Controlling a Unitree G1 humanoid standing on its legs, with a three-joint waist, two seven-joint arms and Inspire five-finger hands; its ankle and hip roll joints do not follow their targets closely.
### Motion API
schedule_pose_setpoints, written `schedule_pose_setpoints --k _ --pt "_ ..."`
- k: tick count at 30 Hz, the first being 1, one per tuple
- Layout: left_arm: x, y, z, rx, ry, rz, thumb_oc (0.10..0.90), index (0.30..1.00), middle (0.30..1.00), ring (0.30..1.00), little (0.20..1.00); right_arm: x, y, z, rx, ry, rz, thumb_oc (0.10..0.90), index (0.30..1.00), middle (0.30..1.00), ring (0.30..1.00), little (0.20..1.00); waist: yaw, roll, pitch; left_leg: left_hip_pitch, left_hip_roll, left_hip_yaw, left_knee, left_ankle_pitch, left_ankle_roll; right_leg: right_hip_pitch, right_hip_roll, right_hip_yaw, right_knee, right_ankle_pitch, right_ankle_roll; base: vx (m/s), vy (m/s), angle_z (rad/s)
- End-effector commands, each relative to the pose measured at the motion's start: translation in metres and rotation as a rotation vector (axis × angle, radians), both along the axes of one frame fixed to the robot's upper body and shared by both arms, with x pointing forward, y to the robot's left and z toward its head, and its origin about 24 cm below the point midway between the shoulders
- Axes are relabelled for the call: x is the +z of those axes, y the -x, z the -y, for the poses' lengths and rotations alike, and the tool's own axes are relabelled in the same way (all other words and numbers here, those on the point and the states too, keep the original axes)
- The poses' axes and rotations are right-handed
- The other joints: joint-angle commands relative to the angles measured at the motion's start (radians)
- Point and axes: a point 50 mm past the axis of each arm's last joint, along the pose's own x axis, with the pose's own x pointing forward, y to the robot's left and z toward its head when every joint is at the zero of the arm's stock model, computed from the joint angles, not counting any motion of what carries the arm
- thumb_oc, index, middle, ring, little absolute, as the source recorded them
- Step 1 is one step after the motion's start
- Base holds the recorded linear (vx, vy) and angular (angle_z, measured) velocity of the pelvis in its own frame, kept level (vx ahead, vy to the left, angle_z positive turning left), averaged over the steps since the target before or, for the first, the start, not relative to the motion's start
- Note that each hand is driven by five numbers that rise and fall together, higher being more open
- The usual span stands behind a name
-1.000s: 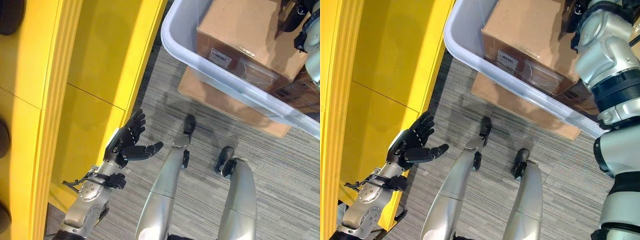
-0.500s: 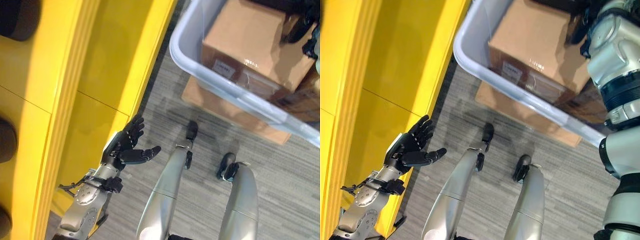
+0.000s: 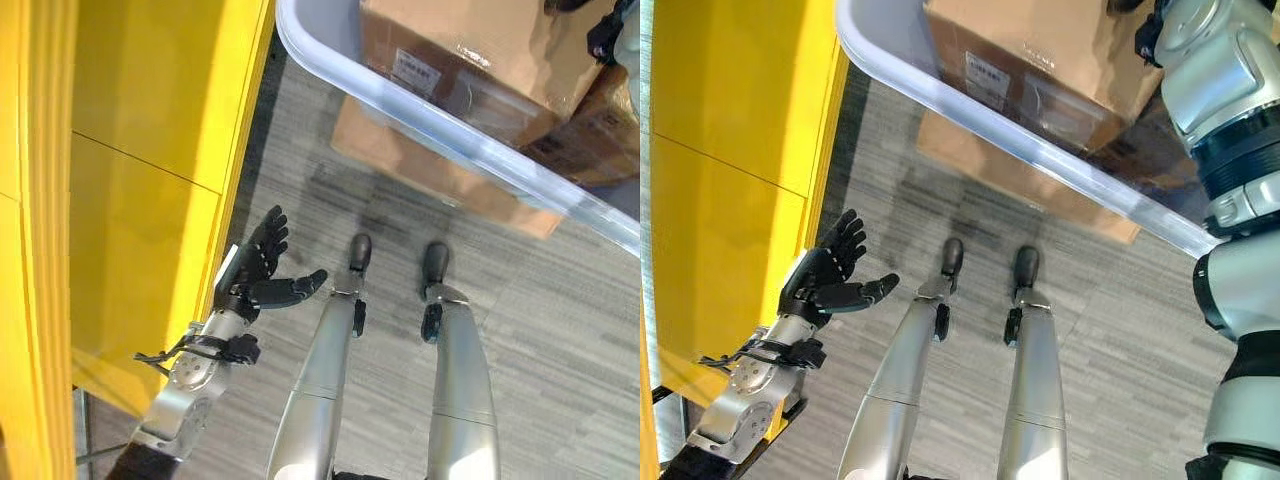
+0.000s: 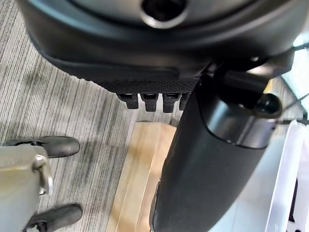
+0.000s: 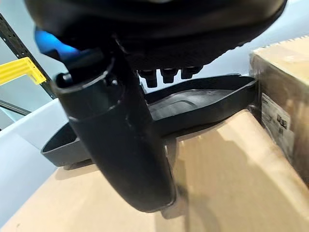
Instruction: Move parts from the plastic box to the shelf.
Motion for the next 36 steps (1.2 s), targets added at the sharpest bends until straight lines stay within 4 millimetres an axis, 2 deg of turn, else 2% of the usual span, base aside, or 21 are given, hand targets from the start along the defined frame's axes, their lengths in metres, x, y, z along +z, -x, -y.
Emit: schedule_pose_setpoints --k 1,5,12,16,19,24,30,31,32,36 --pt "0.038 0.000 -0.006 0.025 0.026 0.190 0.900 1.000 1.000 1.000 1.000 -0.027 -0.005 0.032 -0.198 0.049 -0.108 0.900 1.000 1.000 1.000 1.000 0.028 0.023 0.009 0.023 -0.016 0.057 0.008 -0.097 0.051 0.053 -0.004 -0.027 -0.066 -0.057 0.013 -0.04 -0.016 0.07" --pt "0.043 -0.004 -0.005 0.020 0.029 0.197 0.900 1.000 1.000 1.000 1.000 -0.018 -0.003 0.029 -0.210 0.054 -0.108 0.900 1.000 1.000 1.000 1.000 0.031 0.022 0.009 0.023 -0.012 0.059 -0.002 -0.090 0.041 0.053 -0.012 -0.034 -0.070 -0.059 0.016 -0.02 -0.008 0.01" --pt "0.044 -0.006 -0.003 0.019 0.036 0.195 0.900 1.000 1.000 1.000 1.000 -0.022 -0.005 0.027 -0.212 0.045 -0.122 0.900 1.000 1.000 1.000 1.000 0.035 0.024 0.009 0.011 -0.010 0.062 0.013 -0.095 0.037 0.043 -0.017 -0.039 -0.037 -0.078 0.011 0.00 0.000 0.00" --pt "0.043 -0.006 -0.004 0.016 0.030 0.183 0.900 1.000 1.000 1.000 1.000 -0.024 -0.004 0.033 -0.211 0.013 -0.138 0.900 1.000 1.000 1.000 1.000 0.039 0.027 0.009 0.001 -0.012 0.066 0.047 -0.106 0.038 0.036 -0.017 -0.040 0.033 -0.112 0.000 0.06 -0.010 0.05" --pt "0.043 -0.006 -0.006 0.024 0.024 0.179 0.900 1.000 1.000 1.000 1.000 -0.028 -0.004 0.039 -0.198 -0.027 -0.159 0.900 1.000 1.000 1.000 1.000 0.044 0.031 0.009 -0.011 -0.020 0.069 0.088 -0.124 0.042 0.027 -0.020 -0.042 0.086 -0.137 -0.008 0.08 -0.046 0.04" --pt "0.039 -0.006 -0.010 0.014 0.012 0.138 0.900 1.000 1.000 1.000 1.000 -0.035 -0.004 0.048 -0.179 -0.061 -0.198 0.900 1.000 1.000 1.000 1.000 0.045 0.035 0.009 -0.062 -0.032 0.071 0.217 -0.185 0.050 -0.018 -0.028 -0.041 0.212 -0.187 -0.023 0.10 -0.050 0.07" --pt "0.038 -0.004 -0.013 0.021 0.001 0.118 0.900 1.000 1.000 1.000 1.000 -0.039 -0.004 0.052 -0.168 -0.074 -0.217 0.900 1.000 1.000 1.000 1.000 0.050 0.030 0.009 -0.095 -0.035 0.063 0.261 -0.199 0.054 -0.046 -0.028 -0.049 0.252 -0.198 -0.029 0.05 -0.062 0.02" --pt "0.038 -0.004 -0.015 0.021 -0.001 0.118 0.900 1.000 1.000 1.000 1.000 -0.040 -0.005 0.054 -0.160 -0.081 -0.217 0.547 0.506 0.506 0.506 0.506 0.051 0.029 0.009 -0.098 -0.032 0.061 0.262 -0.199 0.057 -0.048 -0.031 -0.053 0.255 -0.201 -0.030 0.02 -0.037 0.01" --pt "0.038 -0.004 -0.015 0.022 -0.002 0.118 0.900 1.000 1.000 1.000 1.000 -0.041 -0.004 0.054 -0.164 -0.080 -0.211 0.400 0.300 0.300 0.300 0.300 0.051 0.029 0.009 -0.098 -0.031 0.061 0.263 -0.199 0.056 -0.048 -0.032 -0.054 0.255 -0.201 -0.030 0.02 -0.046 0.01" --pt "0.041 -0.005 -0.016 0.018 -0.005 0.120 0.900 1.000 1.000 1.000 1.000 -0.041 -0.004 0.054 -0.173 -0.083 -0.189 0.400 0.300 0.300 0.300 0.300 0.053 0.029 0.009 -0.096 -0.029 0.061 0.263 -0.199 0.058 -0.045 -0.033 -0.056 0.254 -0.199 -0.029 0.00 0.000 0.00"
